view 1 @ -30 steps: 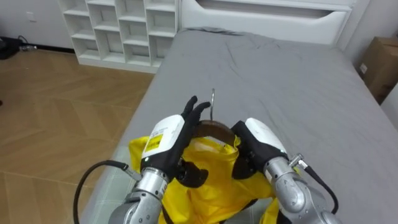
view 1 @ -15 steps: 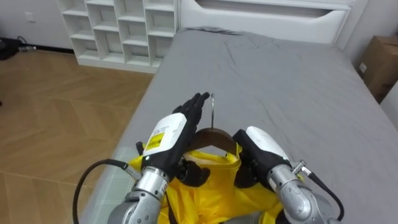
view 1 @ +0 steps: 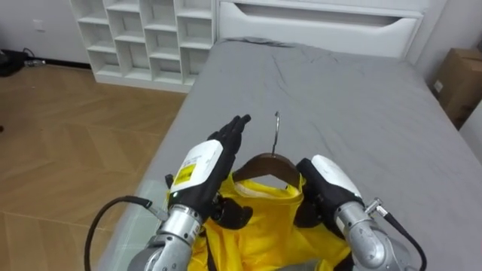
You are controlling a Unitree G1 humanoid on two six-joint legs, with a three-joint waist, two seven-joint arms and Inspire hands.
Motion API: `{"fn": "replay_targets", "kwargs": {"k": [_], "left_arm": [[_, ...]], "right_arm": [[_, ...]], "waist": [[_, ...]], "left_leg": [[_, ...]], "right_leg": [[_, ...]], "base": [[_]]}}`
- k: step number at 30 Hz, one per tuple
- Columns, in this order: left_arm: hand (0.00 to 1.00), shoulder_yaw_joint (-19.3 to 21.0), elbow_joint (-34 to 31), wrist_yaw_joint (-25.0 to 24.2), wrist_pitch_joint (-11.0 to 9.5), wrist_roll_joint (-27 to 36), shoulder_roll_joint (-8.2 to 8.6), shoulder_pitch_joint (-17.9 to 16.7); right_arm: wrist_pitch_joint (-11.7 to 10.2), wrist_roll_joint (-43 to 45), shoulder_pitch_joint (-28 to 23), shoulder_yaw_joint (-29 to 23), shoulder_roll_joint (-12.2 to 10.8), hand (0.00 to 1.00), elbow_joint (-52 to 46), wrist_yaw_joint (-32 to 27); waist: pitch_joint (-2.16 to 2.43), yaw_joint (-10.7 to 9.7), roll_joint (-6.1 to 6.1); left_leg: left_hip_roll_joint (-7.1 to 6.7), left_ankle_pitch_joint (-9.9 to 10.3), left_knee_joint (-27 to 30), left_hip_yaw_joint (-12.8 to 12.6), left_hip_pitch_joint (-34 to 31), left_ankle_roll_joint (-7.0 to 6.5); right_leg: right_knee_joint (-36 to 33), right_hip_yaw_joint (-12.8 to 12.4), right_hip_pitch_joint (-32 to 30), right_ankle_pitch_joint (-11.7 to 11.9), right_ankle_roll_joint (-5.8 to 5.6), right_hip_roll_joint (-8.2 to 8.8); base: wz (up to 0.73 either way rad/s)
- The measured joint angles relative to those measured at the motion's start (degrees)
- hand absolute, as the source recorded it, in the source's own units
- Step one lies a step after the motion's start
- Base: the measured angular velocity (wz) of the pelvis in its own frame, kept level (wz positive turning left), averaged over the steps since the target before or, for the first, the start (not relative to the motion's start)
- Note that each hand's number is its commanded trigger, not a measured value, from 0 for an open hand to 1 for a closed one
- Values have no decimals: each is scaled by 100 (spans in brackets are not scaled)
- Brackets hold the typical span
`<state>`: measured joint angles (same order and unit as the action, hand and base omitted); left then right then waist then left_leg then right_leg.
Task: Hang clothes
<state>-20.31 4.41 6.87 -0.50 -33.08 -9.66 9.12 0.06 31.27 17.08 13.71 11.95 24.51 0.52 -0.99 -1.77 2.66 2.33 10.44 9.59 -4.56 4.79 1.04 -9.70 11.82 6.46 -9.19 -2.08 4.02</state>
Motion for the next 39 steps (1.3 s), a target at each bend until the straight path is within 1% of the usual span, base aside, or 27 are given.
{"fn": "replay_targets", "kwargs": {"k": [4, 5, 7, 10, 13, 14, 16, 17, 20, 22, 24, 25, 27, 28, 29, 30, 31, 33, 34, 35, 36, 37, 39], "left_arm": [[0, 28, 0, 0, 1, 145, -31, -33], [0, 76, 2, 0, 1, 128, -46, -41], [0, 189, 1, 0, 0, 90, -23, -60], [0, 327, 2, 0, 1, 98, -64, -117], [0, 454, 2, 0, 2, 132, -104, -202], [0, 503, 2, 0, 5, 112, -117, -257], [0, 590, 2, 0, 18, 104, -127, -350], [0, 680, 14, 0, 18, 92, -129, -446], [0, 972, 19, 0, 34, 30, -146, -731], [0, 1155, 144, 4, 24, -34, -160, -796], [0, 1435, 628, 30, -15, -30, -182, -933], [0, 1499, 763, 30, -14, -30, -186, -987], [0, 1680, 1236, 30, 18, -35, -234, -1248], [0, 1750, 1367, 30, 20, -35, -231, -1302], [0, 1911, 1595, 30, 31, -33, -225, -1407], [0, 2079, 1787, 30, 69, -35, -229, -1511], [0, 2162, 1888, 31, 86, -35, -227, -1554], [0, 2424, 2509, 42, 93, -24, -226, -1672], [0, 2474, 2647, 52, 91, -19, -226, -1717], [0, 2514, 3008, 126, 94, 0, -235, -1786], [0, 2539, 3360, 178, 95, 120, -241, -1854], [0, 2567, 3496, 178, 95, 164, -240, -1890], [0, 2676, 3987, 179, 91, 382, -234, -2079]], "right_arm": [[0, -52, -30, -209, -1, 100, 21, -38], [-12, -53, -29, -304, 0, 100, 21, -58], [-33, -42, -29, -515, -1, 100, 21, -76], [-41, -63, -29, -847, 11, 100, 21, -133], [-40, -189, -29, -1052, 154, 100, 24, -167], [-28, -168, -30, -1113, 203, 100, 24, -170], [9, -141, -36, -1190, 221, 100, 32, -170], [11, -47, -61, -1240, 221, 100, 32, -169], [12, 258, -201, -1435, 222, 100, 30, -166], [12, 286, -296, -1592, 222, 100, 32, -167], [12, 301, -406, -1734, 222, 100, 31, -166], [11, 298, -444, -1769, 227, 100, 23, -168], [12, 290, -630, -1925, 315, 100, -41, -171], [13, 318, -666, -1987, 330, 100, -56, -171], [29, 401, -726, -2098, 372, 100, -104, -171], [83, 490, -730, -2173, 414, 100, -157, -170], [117, 510, -736, -2213, 426, 100, -207, -171], [130, 529, -829, -2348, 430, 100, -426, -188], [130, 525, -881, -2371, 430, 100, -512, -188], [130, 512, -929, -2392, 432, 100, -636, -201], [132, 503, -957, -2391, 433, 100, -713, -225], [132, 504, -979, -2390, 433, 100, -742, -231], [131, 507, -1111, -2391, 426, 100, -779, -307]], "waist": [[0, -14, 9], [2, -25, 13], [9, -61, 26], [36, -107, 63], [51, -158, 78], [53, -164, 77], [55, -190, 74], [59, -225, 66], [71, -236, 47], [73, -227, 40], [87, -215, 17], [90, -219, 13], [91, -194, 12], [91, -172, 12], [93, -125, 10], [93, -117, 10], [91, -117, 3], [115, -82, -34], [131, -78, -47], [150, -75, -78], [154, -66, -100], [154, -58, -102], [146, -17, -84]], "left_leg": [[0, 0, 13, 2, -13, 0], [0, 0, 16, 2, -17, 0], [0, 0, 16, 2, -22, 0], [0, 0, 16, -9, -16, 0], [-1, 0, 14, -8, -7, 0], [-1, 0, 14, -9, 1, 0], [-1, 0, 12, -6, 16, 0], [-1, 0, 10, -1, 30, 0], [-1, 0, 9, -5, 58, 0], [-1, 0, 6, -5, 59, 0], [-1, 0, 0, -23, 80, 0], [-1, 0, 0, -23, 82, 0], [-1, 0, 4, -44, 74, 0], [-1, 0, 7, -58, 72, 0], [5, 0, 8, -94, 67, 0], [6, 1, 9, -107, 59, 1], [6, 1, 9, -107, 57, 1], [5, 1, 1, -109, 82, 1], [5, 1, -1, -108, 88, 1], [5, 1, -10, -106, 94, 1], [4, 1, -10, -106, 99, 1], [5, 1, -9, -104, 101, 1], [7, 1, -11, -89, 126, 1]], "right_leg": [[1, 6, -2, 0, 0, 1], [1, 8, -3, 0, 0, 3], [0, 14, -3, 0, 0, 7], [-1, 7, -3, 0, 0, 7], [-11, -1, 0, 1, -1, 8], [-10, -7, 4, 1, 0, 7], [-7, -4, 15, 1, -1, 5], [-4, -5, 28, 1, -1, 3], [-6, -6, 48, 1, -1, 3], [-5, -14, 52, 1, -1, 3], [-13, -22, 62, 1, -1, 5], [-14, -21, 64, 1, -1, 5], [-15, -47, 46, 0, -1, 3], [-19, -58, 38, 0, -1, 3], [-28, -72, 13, -1, -1, 3], [-29, -73, -1, 0, -1, 5], [-27, -75, -1, 0, -1, 5], [-28, -79, 43, 0, -1, 5], [-28, -80, 46, 0, -1, 4], [-35, -79, 48, 0, -1, 4], [-49, -81, 48, 0, -1, 5], [-53, -81, 48, 0, -1, 5], [-57, -70, 79, 0, -1, 4]], "base": [[0], [0], [0], [0], [0], [0], [0], [0], [0], [0], [-3], [0], [-5], [-12], [-12], [-9], [0], [0], [0], [0], [0], [0], [2]]}}
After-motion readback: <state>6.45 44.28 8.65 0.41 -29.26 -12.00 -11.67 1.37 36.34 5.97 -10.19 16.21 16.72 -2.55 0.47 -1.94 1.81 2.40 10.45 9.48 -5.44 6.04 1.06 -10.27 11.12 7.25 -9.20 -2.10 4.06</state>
